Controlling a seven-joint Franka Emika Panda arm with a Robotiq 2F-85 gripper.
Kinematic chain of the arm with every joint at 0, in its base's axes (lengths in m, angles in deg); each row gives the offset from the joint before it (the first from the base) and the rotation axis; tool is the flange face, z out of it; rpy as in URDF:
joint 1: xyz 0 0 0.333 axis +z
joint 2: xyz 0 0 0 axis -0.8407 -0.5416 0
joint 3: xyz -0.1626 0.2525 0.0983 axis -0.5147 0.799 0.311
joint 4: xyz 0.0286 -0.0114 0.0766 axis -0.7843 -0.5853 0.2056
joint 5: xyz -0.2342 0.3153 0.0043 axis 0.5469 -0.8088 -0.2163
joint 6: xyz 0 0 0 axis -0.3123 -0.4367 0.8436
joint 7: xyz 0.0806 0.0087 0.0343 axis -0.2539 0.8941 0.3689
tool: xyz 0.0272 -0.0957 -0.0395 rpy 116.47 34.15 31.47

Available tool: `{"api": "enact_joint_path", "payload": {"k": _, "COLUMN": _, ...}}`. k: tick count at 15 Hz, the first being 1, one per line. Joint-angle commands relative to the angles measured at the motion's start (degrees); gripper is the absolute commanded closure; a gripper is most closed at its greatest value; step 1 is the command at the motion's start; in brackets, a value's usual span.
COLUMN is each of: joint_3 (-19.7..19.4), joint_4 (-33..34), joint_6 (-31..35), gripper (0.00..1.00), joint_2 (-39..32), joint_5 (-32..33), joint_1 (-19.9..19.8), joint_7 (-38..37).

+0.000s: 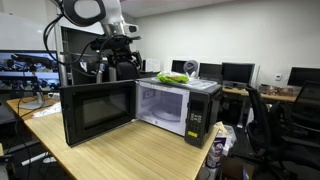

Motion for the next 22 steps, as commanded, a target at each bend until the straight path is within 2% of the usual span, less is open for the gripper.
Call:
{"api": "enact_joint_path", "payload": {"k": 1, "joint_3": -1.2, "joint_4": -3.7, "joint_6": -2.9, "gripper": 0.0, "joint_2": 3.1, "joint_5": -1.2, "joint_1": 2.2, "joint_7": 4.3}}
{"api": "enact_joint_path", "payload": {"k": 13, "joint_3": -0.7, "joint_4": -8.1, "joint_6": -4.2, "gripper": 0.0, "joint_2": 5.5, "joint_5": -3.0, "joint_1": 9.8, "joint_7": 15.7}}
{"api": "enact_joint_path", "payload": {"k": 16, "joint_3": -0.8, "joint_4": -8.9, "joint_6": -6.2, "gripper": 0.0, "joint_2": 6.4, "joint_5": -5.4, "joint_1": 11.4, "joint_7": 20.6}}
{"api": "enact_joint_path", "payload": {"k": 22, "joint_3": -0.2, "joint_4": -9.9, "joint_6": -11.2, "gripper": 0.0, "joint_2": 7.8, "joint_5": -6.8, "joint_1": 11.8, "joint_7": 24.9}}
